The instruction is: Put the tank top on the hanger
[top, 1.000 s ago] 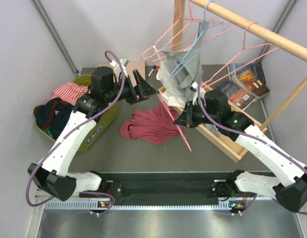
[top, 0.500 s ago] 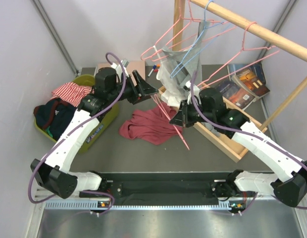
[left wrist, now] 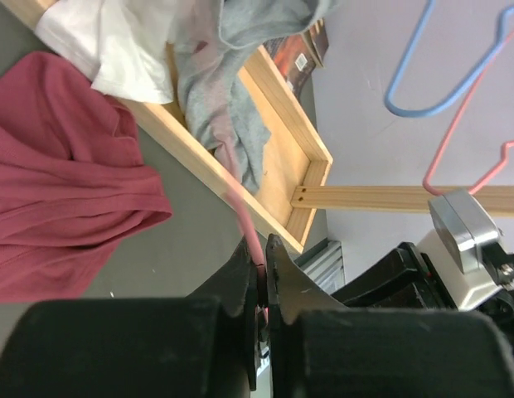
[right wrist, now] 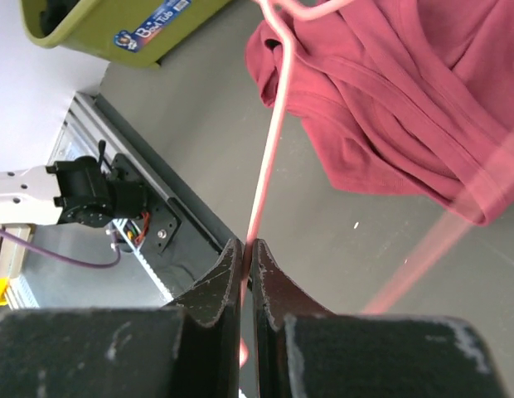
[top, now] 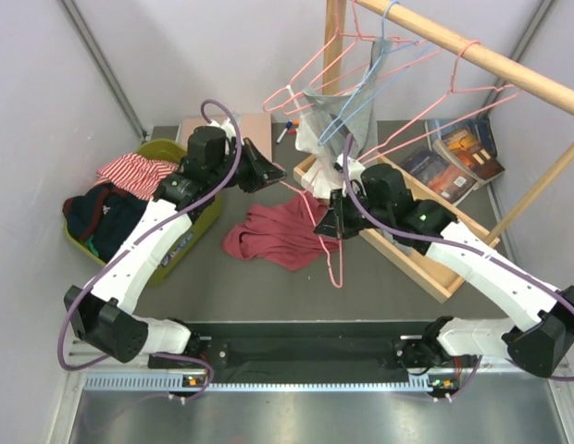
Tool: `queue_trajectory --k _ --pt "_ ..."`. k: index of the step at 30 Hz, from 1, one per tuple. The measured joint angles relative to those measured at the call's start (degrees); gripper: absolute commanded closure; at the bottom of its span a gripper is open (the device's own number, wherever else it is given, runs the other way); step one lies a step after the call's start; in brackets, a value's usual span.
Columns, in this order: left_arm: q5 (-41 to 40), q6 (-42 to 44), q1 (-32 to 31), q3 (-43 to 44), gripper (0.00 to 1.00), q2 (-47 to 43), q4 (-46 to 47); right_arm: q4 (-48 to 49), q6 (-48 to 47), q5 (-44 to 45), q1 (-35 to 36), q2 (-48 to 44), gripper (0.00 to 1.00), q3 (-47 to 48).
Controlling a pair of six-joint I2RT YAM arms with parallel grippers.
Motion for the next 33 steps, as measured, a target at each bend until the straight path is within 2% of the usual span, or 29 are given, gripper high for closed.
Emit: queue_trajectory --k 2,6,8,9,12,15,23,29,33 --pt "-1.0 0.3 0.0 0.1 1.0 0.3 -0.8 -0.7 0.0 1.1 0.2 0.4 0.93 0.5" --pt "-2.5 1.0 -0.3 1.4 1.0 0.9 -3.0 -1.7 -0.1 3.2 1.1 1.0 0.64 1.5" --pt "-3.0 2.0 -0.4 2.6 1.0 1.5 -4.8 -2.1 -0.4 4.7 1.9 1.1 0.53 2.8" --pt "-3.4 2.3 -0.5 3.3 1.0 2.0 -5.8 -2.1 -0.4 5.5 2.2 1.1 0.43 3.5" --pt "-5.4 3.7 -1.0 6.0 1.0 3.6 -9.0 -2.2 -0.4 8.5 4.0 1.4 0.32 5.9" --pt "-7.5 4.9 -1.6 7.9 1.0 4.7 -11.9 -3.3 -0.5 12.2 6.8 3.2 0.26 9.3" --pt "-12.3 5.4 -2.6 9.3 1.0 5.5 -17.3 -10.4 -0.3 25.3 13.4 13.6 0.25 18.7" --pt "-13.6 4.5 -2.7 9.3 1.0 5.5 -18.8 -14.5 0.1 32.6 15.3 20.6 0.31 23.1" --pt "-13.7 3.4 -2.8 9.3 1.0 5.5 -19.1 -16.0 -0.2 36.8 15.5 25.2 0.39 26.2"
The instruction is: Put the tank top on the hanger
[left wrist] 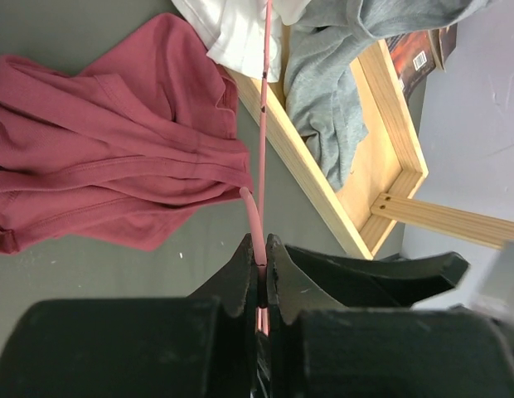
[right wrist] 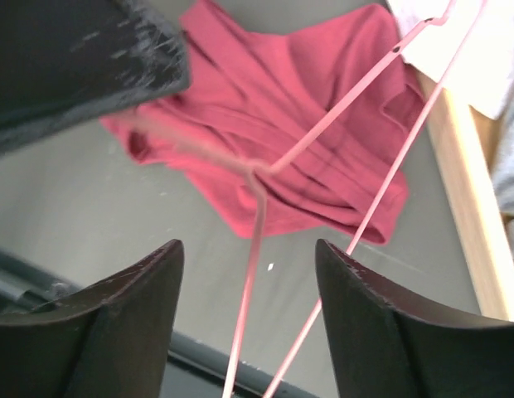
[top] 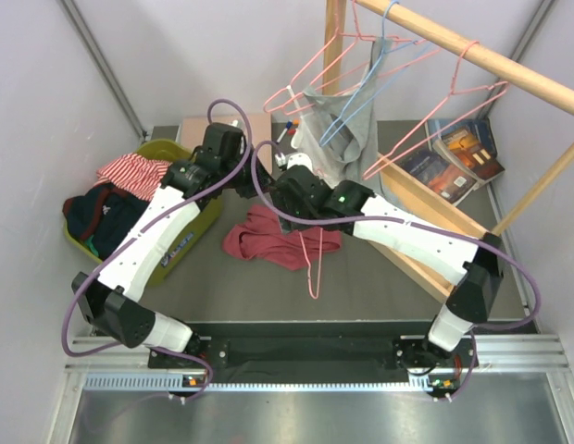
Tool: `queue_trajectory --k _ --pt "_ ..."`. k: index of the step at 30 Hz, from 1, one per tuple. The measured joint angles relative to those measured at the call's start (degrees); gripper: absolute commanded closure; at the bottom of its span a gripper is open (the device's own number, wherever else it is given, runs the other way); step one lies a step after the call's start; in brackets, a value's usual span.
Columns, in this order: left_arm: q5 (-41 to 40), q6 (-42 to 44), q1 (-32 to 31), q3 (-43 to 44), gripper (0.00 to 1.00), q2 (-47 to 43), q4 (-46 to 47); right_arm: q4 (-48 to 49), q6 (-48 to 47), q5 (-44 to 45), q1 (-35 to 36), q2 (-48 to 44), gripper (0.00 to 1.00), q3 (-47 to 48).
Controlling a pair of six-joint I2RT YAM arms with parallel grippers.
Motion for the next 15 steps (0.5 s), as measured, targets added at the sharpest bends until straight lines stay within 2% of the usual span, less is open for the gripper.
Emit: queue_trajectory --k 2,5,6,7,8,9,10,11,13,15 --pt "0.0 -0.6 0.0 0.0 1.0 0.0 0.0 -0.6 -0.6 1.3 0.0 1.7 0.45 0.9" --pt "0.1 -1.4 0.0 -0.1 1.0 0.0 0.0 -1.3 -1.9 3.3 0.0 3.9 0.62 2.1" --pt "0.1 -1.5 0.0 -0.1 1.0 0.0 0.0 -1.4 -2.3 3.7 0.0 4.4 0.79 2.3" --pt "0.0 -1.7 0.0 -0.1 1.0 0.0 0.0 -1.9 -2.7 4.0 0.0 4.9 0.88 2.5" --pt "0.0 -1.8 0.0 -0.1 0.91 0.0 0.0 -2.2 -3.2 4.3 0.0 5.1 0.98 2.5" --pt "0.1 -2.1 0.0 -0.2 0.76 0.0 0.0 -2.3 -3.0 4.4 0.0 5.3 1.0 2.5" --pt "-0.1 -2.1 0.0 -0.4 0.52 0.0 0.1 -2.3 -3.5 4.5 0.0 5.4 1.0 2.5" --pt "0.1 -2.2 0.0 -0.7 0.22 -0.2 0.1 -2.5 -3.3 4.8 0.0 5.5 1.0 2.5" --pt "0.3 -1.7 0.0 -1.7 0.04 -0.7 0.5 -2.5 -3.6 4.1 -0.3 5.5 1.0 2.4" --pt "-0.1 -1.2 0.2 -3.3 0.01 -1.9 0.4 -2.5 -3.5 2.7 -1.2 4.8 1.0 2.1"
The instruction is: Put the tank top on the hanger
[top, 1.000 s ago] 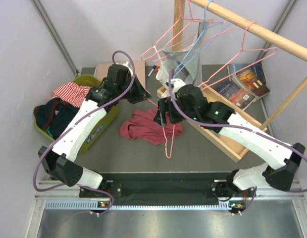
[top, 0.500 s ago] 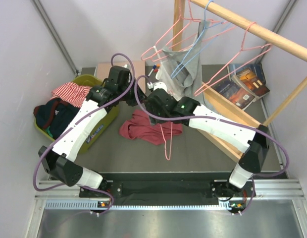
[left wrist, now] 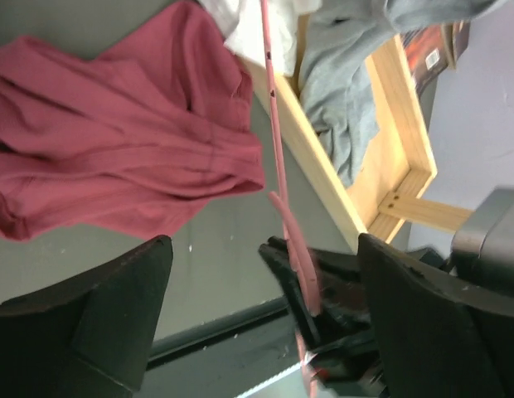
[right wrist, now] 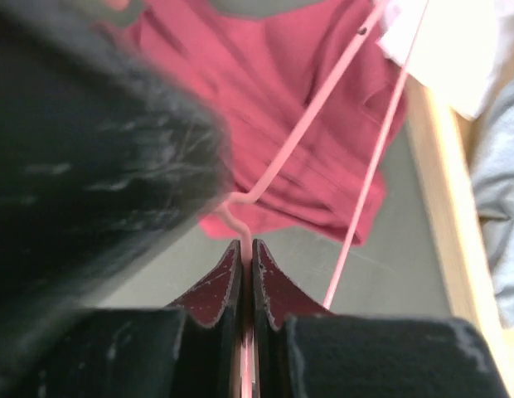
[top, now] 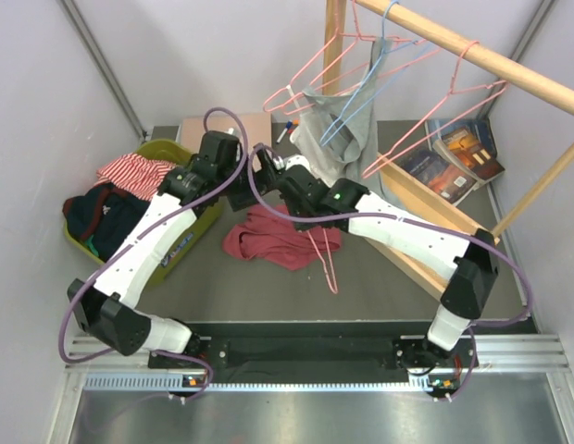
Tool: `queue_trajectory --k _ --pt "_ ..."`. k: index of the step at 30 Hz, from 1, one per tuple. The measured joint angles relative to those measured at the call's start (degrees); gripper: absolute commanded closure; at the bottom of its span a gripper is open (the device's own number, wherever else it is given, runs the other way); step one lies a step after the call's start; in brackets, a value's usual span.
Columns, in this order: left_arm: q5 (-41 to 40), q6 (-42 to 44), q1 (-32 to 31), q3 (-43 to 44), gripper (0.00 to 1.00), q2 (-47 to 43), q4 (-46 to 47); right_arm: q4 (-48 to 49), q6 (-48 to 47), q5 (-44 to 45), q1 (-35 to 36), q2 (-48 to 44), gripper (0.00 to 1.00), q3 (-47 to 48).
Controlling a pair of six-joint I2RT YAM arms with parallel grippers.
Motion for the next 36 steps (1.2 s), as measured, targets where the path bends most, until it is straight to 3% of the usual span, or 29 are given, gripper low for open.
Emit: queue_trajectory --k 10,12,14,23,36 --pt "-1.3 4.8 0.0 -15.6 0.01 -13.9 0.6 0.5 -5.2 -19.6 -8.1 -13.5 1.0 -10.0" --pt "-3.2 5.0 0.0 -19.5 0.05 -16.2 0.4 -0.3 -6.2 -23.1 -9.1 -15.7 1.0 -10.0" --pt "-6.0 5.1 0.0 -23.7 0.16 -16.5 0.5 -1.0 -6.9 -27.2 -10.3 -17.8 1.0 -10.0" --pt "-18.1 6.5 1.2 -29.9 0.39 -0.1 1.8 -1.3 -7.5 -40.4 -12.5 -20.2 1.0 -9.9" --pt "-21.5 9.3 4.5 -35.4 0.41 7.4 10.8 -1.0 -7.8 -47.8 -15.5 -17.7 1.0 -7.9"
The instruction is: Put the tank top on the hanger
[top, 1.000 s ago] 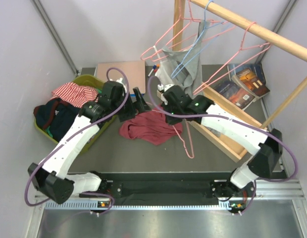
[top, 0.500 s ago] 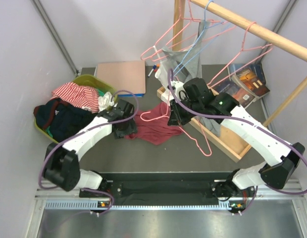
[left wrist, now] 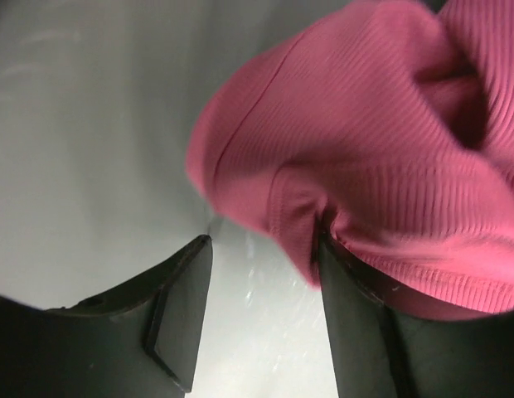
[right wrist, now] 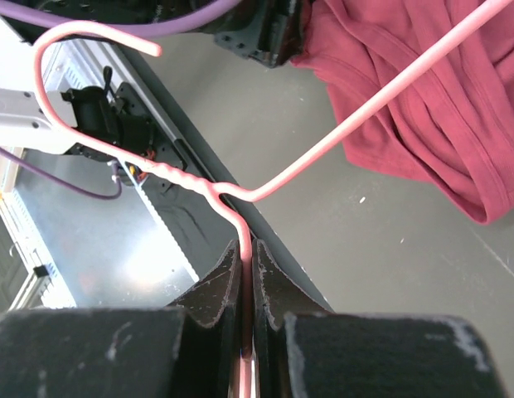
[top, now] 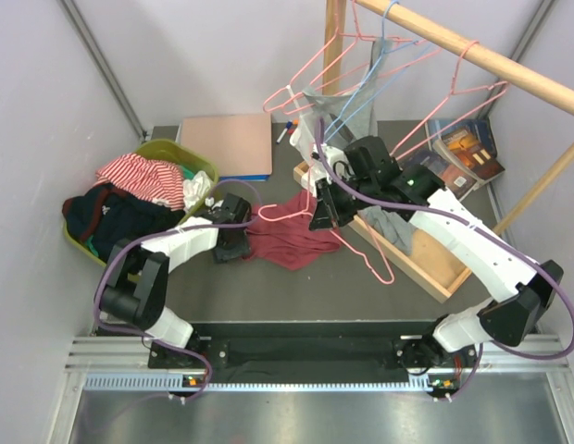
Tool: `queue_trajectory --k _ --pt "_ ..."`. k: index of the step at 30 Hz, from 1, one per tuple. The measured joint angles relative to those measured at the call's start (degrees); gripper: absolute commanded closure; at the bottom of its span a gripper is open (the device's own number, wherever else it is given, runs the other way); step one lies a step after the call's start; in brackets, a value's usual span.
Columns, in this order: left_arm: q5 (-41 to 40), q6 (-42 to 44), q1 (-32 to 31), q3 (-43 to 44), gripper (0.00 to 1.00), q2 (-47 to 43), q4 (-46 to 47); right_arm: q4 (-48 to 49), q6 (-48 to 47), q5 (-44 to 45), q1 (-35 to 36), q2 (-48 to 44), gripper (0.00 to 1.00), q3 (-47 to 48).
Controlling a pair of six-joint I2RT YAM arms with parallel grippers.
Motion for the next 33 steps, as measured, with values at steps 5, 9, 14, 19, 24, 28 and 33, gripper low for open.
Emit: queue_trajectory --k 5,9,14,19,24,28,33 --pt "0.5 0.0 0.2 -0.1 0.63 1.3 2.2 0.0 -0.1 -1.2 -0.1 1.2 1.0 0.6" --pt "0.7 0.0 0.4 0.0 1.0 1.6 3.2 0.0 -0.9 -2.5 -0.6 1.6 1.0 0.7" --pt "0.1 0.9 0.5 0.7 1.0 1.3 2.1 1.2 -2.0 -8.9 -2.4 1.4 1.0 -0.5" --pt "-0.2 3.9 0.9 3.3 1.0 -5.8 0.0 3.2 -2.0 -18.1 -4.5 1.0 1.0 -4.3" --pt "0.1 7.8 1.4 10.1 1.0 -14.9 0.7 6.5 -1.3 -26.6 -4.7 1.2 1.0 -5.7" --pt "0.5 11.1 1.4 12.2 1.0 -19.3 1.5 9.6 -0.3 -32.8 -4.7 1.9 1.0 -5.7" --pt "2.4 14.4 1.5 12.9 1.0 -20.0 1.8 14.1 3.0 -37.9 -4.8 2.2 1.0 -7.3"
